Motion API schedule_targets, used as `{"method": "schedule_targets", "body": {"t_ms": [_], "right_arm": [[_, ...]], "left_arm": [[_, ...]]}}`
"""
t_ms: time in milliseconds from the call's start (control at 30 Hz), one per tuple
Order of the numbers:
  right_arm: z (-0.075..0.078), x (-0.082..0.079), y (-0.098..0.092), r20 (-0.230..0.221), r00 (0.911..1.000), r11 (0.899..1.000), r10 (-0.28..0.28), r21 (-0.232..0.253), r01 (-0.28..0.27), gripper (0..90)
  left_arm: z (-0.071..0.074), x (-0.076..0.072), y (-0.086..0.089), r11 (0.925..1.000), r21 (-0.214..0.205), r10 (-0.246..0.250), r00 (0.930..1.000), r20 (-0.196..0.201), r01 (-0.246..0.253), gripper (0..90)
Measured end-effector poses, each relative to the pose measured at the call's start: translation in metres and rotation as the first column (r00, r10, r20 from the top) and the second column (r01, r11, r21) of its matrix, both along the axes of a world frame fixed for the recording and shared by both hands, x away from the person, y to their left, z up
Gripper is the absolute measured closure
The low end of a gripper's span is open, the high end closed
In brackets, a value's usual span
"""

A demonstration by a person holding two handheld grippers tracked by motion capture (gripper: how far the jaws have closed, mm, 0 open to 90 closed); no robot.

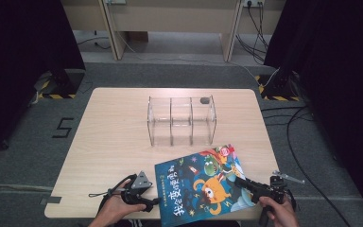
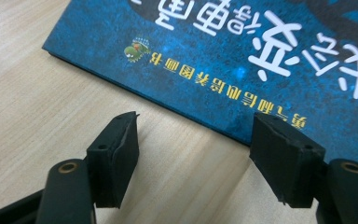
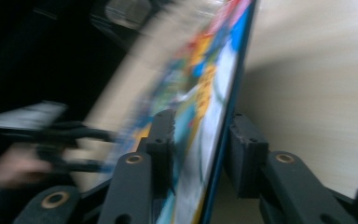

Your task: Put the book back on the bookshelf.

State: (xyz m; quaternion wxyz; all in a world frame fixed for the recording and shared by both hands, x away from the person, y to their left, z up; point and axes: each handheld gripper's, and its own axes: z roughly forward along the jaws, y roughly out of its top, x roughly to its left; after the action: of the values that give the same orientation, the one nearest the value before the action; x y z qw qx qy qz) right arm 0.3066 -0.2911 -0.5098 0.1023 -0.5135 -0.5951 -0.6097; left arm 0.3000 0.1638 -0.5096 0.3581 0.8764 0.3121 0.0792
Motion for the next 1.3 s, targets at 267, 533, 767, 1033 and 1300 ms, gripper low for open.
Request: {"method": "schedule_targets", "body": {"t_ms": [267, 533, 767, 1033, 1300], "right_arm": [[0.003, 0.001, 0.005, 0.053, 0.9976, 0.989, 0.045, -0.146, -0.037, 61.1], [0.018, -0.003, 0.012, 0.228, 0.9693, 0.965, 0.092, -0.261, -0.03, 58.0], [0.025, -0.006, 0.016, 0.33, 0.9383, 0.953, 0.103, -0.302, 0.001, 56.9], [0.023, -0.005, 0.015, 0.33, 0.9379, 0.957, 0.106, -0.29, -0.006, 56.9], [0.025, -0.006, 0.016, 0.363, 0.9245, 0.956, 0.117, -0.295, -0.005, 56.9]], "left_arm": [[0.0, 0.0, 0.0, 1.0, -0.004, -0.002, 1.0, 0.001, 0.002, 30.9], [0.0, 0.006, 0.01, 0.997, -0.074, 0.017, 0.9971, -0.074, -0.022, 25.9], [0.0, 0.007, 0.012, 0.993, -0.114, 0.02, 0.9944, -0.104, -0.031, 25.0], [-0.002, 0.004, -0.002, 0.9848, -0.169, -0.064, 0.9887, -0.136, 0.04, 25.7], [-0.003, 0.009, -0.001, 0.9772, -0.212, -0.049, 0.9837, -0.173, 0.012, 26.5]]}}
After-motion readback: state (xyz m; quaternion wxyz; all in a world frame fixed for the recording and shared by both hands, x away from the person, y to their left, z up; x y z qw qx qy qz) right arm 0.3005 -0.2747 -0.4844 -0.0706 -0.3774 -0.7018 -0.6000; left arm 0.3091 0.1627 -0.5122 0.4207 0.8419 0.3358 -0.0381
